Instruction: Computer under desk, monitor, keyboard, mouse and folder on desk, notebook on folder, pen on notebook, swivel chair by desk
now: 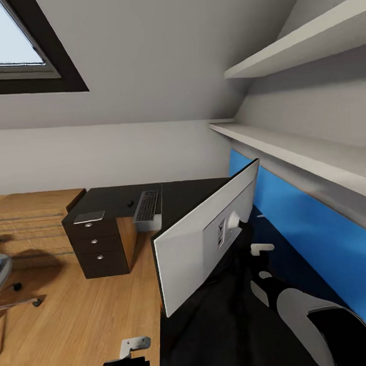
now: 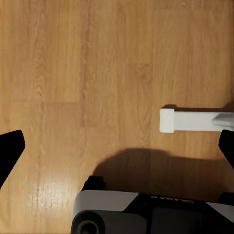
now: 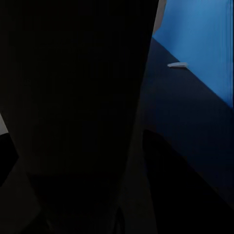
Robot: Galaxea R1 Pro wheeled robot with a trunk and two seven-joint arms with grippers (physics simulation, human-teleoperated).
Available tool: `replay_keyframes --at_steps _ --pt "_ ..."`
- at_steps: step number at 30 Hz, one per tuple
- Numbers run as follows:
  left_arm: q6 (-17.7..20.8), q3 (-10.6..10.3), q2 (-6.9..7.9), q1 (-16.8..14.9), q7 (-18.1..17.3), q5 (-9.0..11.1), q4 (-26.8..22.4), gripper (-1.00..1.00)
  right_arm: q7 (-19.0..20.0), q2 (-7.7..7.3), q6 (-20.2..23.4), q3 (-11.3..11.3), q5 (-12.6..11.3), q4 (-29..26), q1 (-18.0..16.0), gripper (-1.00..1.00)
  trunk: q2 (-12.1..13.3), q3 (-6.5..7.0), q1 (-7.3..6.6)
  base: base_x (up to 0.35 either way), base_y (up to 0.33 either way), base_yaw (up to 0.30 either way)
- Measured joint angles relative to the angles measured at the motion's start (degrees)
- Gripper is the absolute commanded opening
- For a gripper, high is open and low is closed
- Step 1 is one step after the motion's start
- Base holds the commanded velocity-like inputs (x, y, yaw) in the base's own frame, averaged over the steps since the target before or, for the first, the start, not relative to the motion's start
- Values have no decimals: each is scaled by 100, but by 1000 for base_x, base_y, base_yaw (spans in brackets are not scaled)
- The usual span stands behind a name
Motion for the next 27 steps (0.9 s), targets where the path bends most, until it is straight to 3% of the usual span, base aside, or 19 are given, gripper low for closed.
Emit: replay_keyframes --at_steps 8,27 --pt "0 -3 0 0 2 0 0 100 -2 7 -2 -2 -5 8 0 -100 0 28 0 0 0 -138" --pt "0 -20 0 1 0 -8 8 100 3 9 -4 27 29 1 0 -100 0 32 0 0 0 -6"
